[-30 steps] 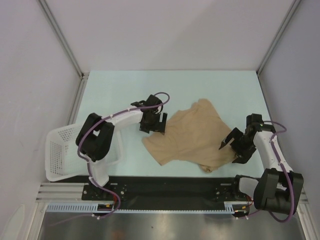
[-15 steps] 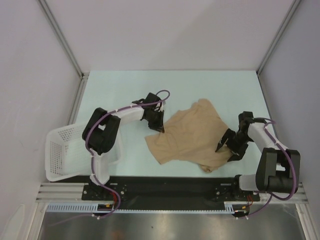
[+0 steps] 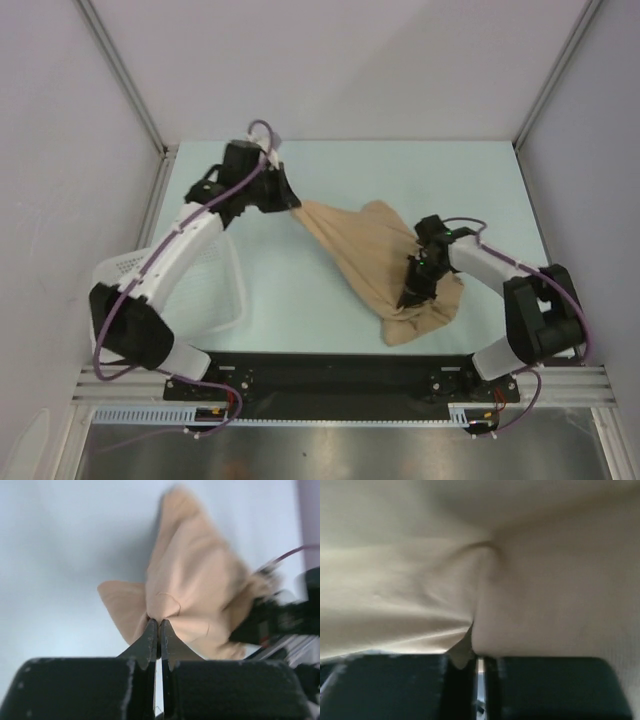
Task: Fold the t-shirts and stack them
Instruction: Move the tshirt to the center of the board
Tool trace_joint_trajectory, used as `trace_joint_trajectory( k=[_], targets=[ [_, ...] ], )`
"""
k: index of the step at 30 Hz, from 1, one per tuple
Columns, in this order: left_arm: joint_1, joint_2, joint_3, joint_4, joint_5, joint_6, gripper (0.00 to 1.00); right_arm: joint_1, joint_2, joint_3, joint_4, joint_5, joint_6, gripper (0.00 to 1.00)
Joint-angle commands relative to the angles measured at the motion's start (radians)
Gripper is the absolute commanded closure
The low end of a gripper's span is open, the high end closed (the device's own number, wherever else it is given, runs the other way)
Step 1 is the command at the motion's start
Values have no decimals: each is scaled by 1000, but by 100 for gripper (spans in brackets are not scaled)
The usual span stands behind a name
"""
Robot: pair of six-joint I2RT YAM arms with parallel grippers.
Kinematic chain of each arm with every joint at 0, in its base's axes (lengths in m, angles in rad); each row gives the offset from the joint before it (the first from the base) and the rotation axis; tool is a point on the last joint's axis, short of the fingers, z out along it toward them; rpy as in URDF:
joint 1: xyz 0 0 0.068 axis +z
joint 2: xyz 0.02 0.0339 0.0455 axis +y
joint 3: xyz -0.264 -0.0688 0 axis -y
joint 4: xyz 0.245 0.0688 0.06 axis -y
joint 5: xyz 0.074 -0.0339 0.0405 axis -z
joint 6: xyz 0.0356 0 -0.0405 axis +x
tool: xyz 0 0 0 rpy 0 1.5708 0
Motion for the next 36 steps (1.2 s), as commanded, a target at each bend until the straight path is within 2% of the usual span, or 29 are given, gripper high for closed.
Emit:
trace_joint_trajectory(
  k=[1, 3, 4, 6, 8, 10, 11, 12, 14, 15, 16, 17, 18, 20, 21, 22, 23, 25, 26, 30, 31, 33, 35, 36],
  targets=[
    [61, -144, 178, -12, -69, -23, 100, 194, 96, 92, 175, -156, 130, 99],
    [70, -175, 270, -14, -82, 8, 100, 260, 162, 167, 218, -259, 184, 100],
    [72, -184, 319, -9, -54, 20, 100, 291, 172, 262, 264, -293, 205, 100],
    [64, -186, 451, 17, -14, 25, 100, 348, 175, 344, 315, -374, 284, 100],
    [2, -171, 537, 53, 0, 28, 100, 366, 147, 405, 375, -428, 331, 100],
    [-107, -142, 577, 87, -28, 59, 99, 362, 74, 387, 432, -446, 377, 86],
    [-139, -116, 606, 116, -25, 65, 100, 316, 39, 346, 412, -430, 377, 73],
    [-178, -82, 637, 104, -17, 39, 100, 285, 5, 317, 313, -407, 374, 47],
    [-213, 51, 744, 34, 18, -1, 100, 186, -130, 167, 237, -374, 360, 38],
    [-268, 90, 765, 21, 29, 4, 100, 61, -176, 119, 140, -358, 339, 32],
    [-304, 133, 772, 14, 26, 19, 100, -1, -231, 88, 86, -332, 264, 30],
    [-340, 196, 751, 9, -3, 31, 100, -58, -312, 70, 28, -260, 207, 25],
    [-400, 237, 737, 12, 1, 40, 100, -182, -348, 65, -99, -221, 158, 20],
    [-456, 302, 698, 15, -2, 40, 100, -287, -405, 69, -189, -184, 28, 15],
    [-488, 379, 699, 11, 19, 31, 93, -366, -414, 82, -249, -192, -5, 12],
    [-500, 420, 744, -32, 35, 39, 49, -390, -423, 92, -273, -186, -35, 10],
    [-509, 464, 793, -81, 3, 74, 28, -396, -436, 105, -310, -143, -63, 1],
    [-514, 563, 962, -249, -43, 111, 3, -398, -445, 128, -327, -106, -80, 0],
    [-507, 560, 964, -265, -66, 135, 0, -398, -449, 126, -326, -112, -98, 0],
    [-441, 333, 713, -174, -83, 163, 0, -398, -425, 119, -309, -121, -128, 0],
    [-433, 255, 615, -167, -97, 178, 0, -396, -419, 111, -301, -124, -128, 0],
    [-398, 184, 517, -175, -91, 205, 2, -376, -407, 103, -265, -138, -114, 0],
    [-367, 77, 331, -154, -69, 198, 13, -332, -379, 99, -211, -120, -91, 0],
    [-338, 40, 261, -128, -69, 201, 17, -313, -373, 91, -179, -120, -76, 4]
  ],
)
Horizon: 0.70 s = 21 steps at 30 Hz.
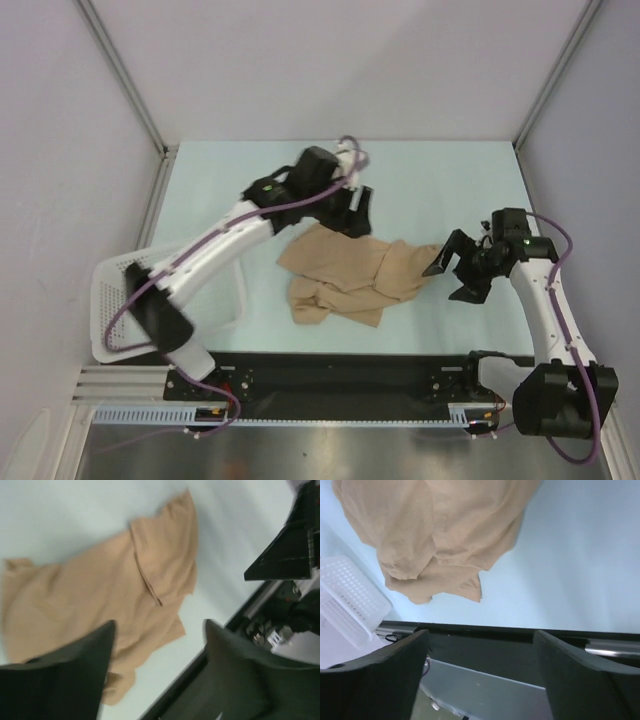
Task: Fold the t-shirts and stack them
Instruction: Move the tshirt to the center of the board, then flatten the tshirt out
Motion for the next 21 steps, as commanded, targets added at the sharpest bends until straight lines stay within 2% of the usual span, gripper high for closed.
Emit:
trace_joint_trajectory(
  k=[1, 2, 3, 4, 5, 6, 8, 9, 10, 13, 14, 18, 20, 21],
  targets=[
    [62, -210, -262, 97, -4, 49, 32, 60, 45, -1, 113, 2, 35, 12],
    [88, -268, -318, 113, 1, 53, 40, 79, 62, -10, 171, -15, 52, 48],
    [102, -287, -364, 121, 8, 54, 49, 114, 89, -8, 197, -19, 65, 61],
    [116, -296, -428, 125, 53, 54, 48, 135, 141, -5, 217, -12, 84, 66],
    [128, -300, -452, 127, 73, 51, 46, 164, 180, 8, 233, 0, 87, 66],
    [140, -299, -472, 125, 84, 49, 34, 212, 213, 44, 236, 17, 83, 61],
    [140, -296, -512, 142, 94, 43, 24, 247, 313, 99, 234, 100, 61, 46],
    [148, -284, -524, 153, 104, 34, 21, 260, 342, 148, 239, 115, 55, 44],
    [156, -270, -542, 168, 114, 20, 21, 263, 378, 171, 242, 123, 52, 42],
    [191, -207, -571, 210, 165, -51, 21, 281, 511, 287, 228, 163, 61, 19],
    [194, -207, -576, 210, 165, -60, 21, 281, 537, 288, 220, 180, 61, 17],
    [196, -184, -590, 266, 119, -114, 32, 313, 634, 383, 202, 295, 88, 16],
    [194, -178, -616, 302, 127, -166, 35, 321, 669, 403, 226, 329, 113, 19],
    [194, -178, -628, 343, 142, -184, 41, 324, 701, 410, 233, 339, 148, 21]
  ],
)
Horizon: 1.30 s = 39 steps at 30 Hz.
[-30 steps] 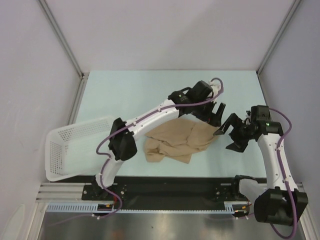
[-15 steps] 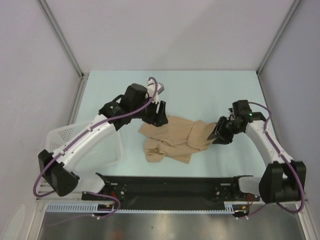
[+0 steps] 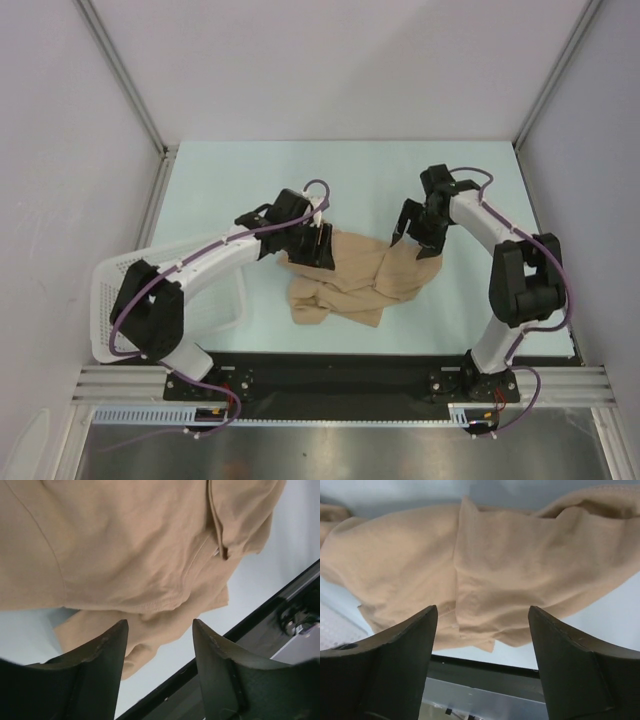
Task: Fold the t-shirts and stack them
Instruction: Flatten the tshirt out
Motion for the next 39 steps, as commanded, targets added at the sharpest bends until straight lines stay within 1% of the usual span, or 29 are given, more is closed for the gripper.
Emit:
trace_joint_trajectory(
  k=[1, 3, 4, 5, 7, 8, 9, 11, 15, 19, 24, 26, 28, 29, 31, 32, 33, 34, 35, 36, 37, 39],
  targets=[
    [2, 1, -45, 138, 37, -124, 44, 19, 70, 50, 8, 128, 82, 23],
    [2, 13, -53, 150, 40, -152, 48, 33, 118, 84, -4, 160, 140, 40],
    [2, 18, -61, 149, 35, -173, 48, 36, 128, 93, -1, 178, 157, 45],
    [2, 21, -64, 146, 28, -183, 47, 47, 142, 111, -1, 192, 171, 45],
    [2, 20, -73, 140, -6, -201, 38, 51, 170, 131, -4, 212, 199, 45],
    [1, 17, -75, 135, -17, -207, 31, 56, 178, 148, -8, 217, 208, 45],
    [2, 18, -76, 130, -29, -212, 31, 59, 184, 156, -9, 243, 217, 44],
    [2, 32, -84, 136, -40, -215, 31, 57, 202, 165, -5, 246, 243, 42],
    [2, 72, -87, 159, -11, -220, 32, 62, 242, 208, -10, 243, 252, 41],
    [2, 107, -85, 160, -9, -227, 31, 59, 291, 243, -38, 231, 240, 41],
    [2, 130, -81, 117, -28, -229, 34, 64, 305, 245, -51, 243, 234, 42],
    [-2, 99, -102, 133, -22, -259, 33, 64, 305, 245, -48, 244, 231, 45],
    [-1, 81, -137, 169, -26, -295, 32, 64, 307, 245, -45, 244, 229, 55],
    [-1, 84, -139, 175, -31, -295, 34, 62, 308, 246, -45, 246, 226, 59],
    [-1, 107, -112, 178, -34, -273, 40, 62, 310, 249, -50, 249, 220, 63],
    [-1, 134, -98, 164, -34, -266, 47, 64, 310, 249, -51, 252, 216, 63],
    [-1, 150, -73, 158, -35, -249, 53, 60, 308, 249, -55, 257, 213, 63],
    [-2, 156, -67, 156, -38, -243, 55, 62, 307, 248, -56, 261, 202, 64],
    [-1, 159, -67, 161, -42, -240, 64, 62, 307, 246, -58, 263, 200, 66],
    [-1, 155, -66, 164, -46, -235, 69, 62, 307, 246, -58, 261, 196, 67],
    [-1, 145, -62, 163, -75, -230, 74, 64, 307, 245, -56, 261, 191, 72],
    [-1, 107, -49, 147, -97, -215, 82, 64, 307, 249, -58, 258, 171, 79]
  ],
)
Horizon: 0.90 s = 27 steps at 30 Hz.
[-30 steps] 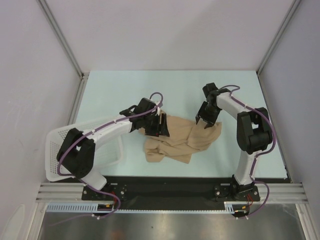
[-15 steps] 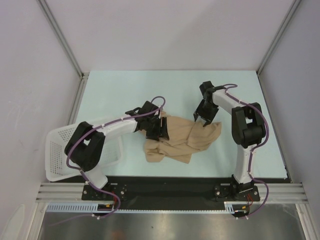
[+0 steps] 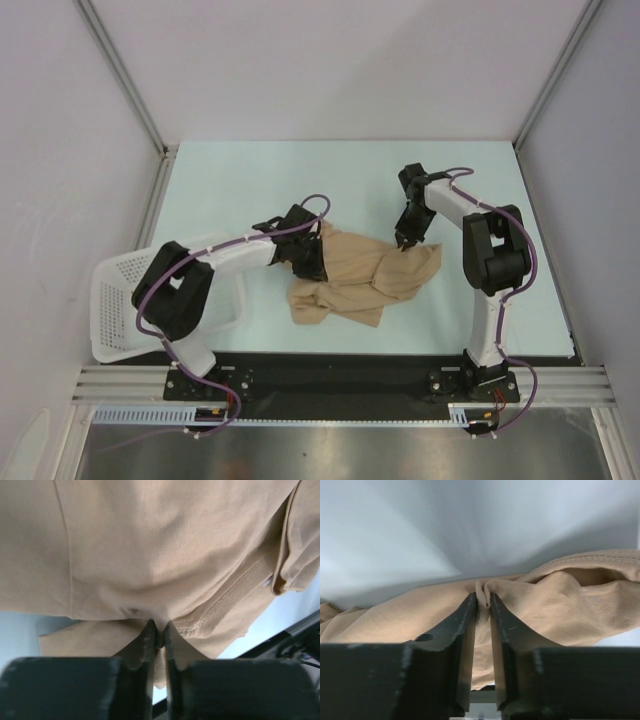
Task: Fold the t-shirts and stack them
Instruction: Flatten the tshirt out
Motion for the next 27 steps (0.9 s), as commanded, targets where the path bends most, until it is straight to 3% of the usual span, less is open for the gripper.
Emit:
trace_joint_trajectory(
  k=[1, 3, 5, 10, 14, 15, 19, 21, 23, 27],
  targets=[
    [0, -60, 59, -6, -84, 38, 89, 4, -4, 38, -21, 27, -31, 83],
    [0, -101, 93, -46, -116, 62, 100, 6, -16, 45, -39, 42, -51, 96],
    [0, -127, 127, -105, -191, 91, 100, 7, -65, 41, -56, 55, -81, 100],
    [0, -196, 248, -210, -289, 191, 100, 15, -258, -26, -102, 82, -155, 100],
    [5, -218, 312, -241, -360, 248, 100, 9, -390, -22, -99, 8, -183, 100],
    [6, -212, 388, -261, -398, 262, 100, 7, -446, -19, -114, 3, -184, 100],
    [9, -167, 630, -340, -486, 343, 100, -84, -614, -43, -217, 27, -198, 100],
    [9, -140, 738, -347, -524, 360, 100, -205, -687, -101, -271, 56, -226, 100],
    [8, -126, 792, -316, -558, 362, 100, -334, -804, -146, -309, 38, -272, 100],
    [9, -121, 840, -192, -553, 417, 100, -390, -954, -263, -352, -59, -306, 100]
  ],
)
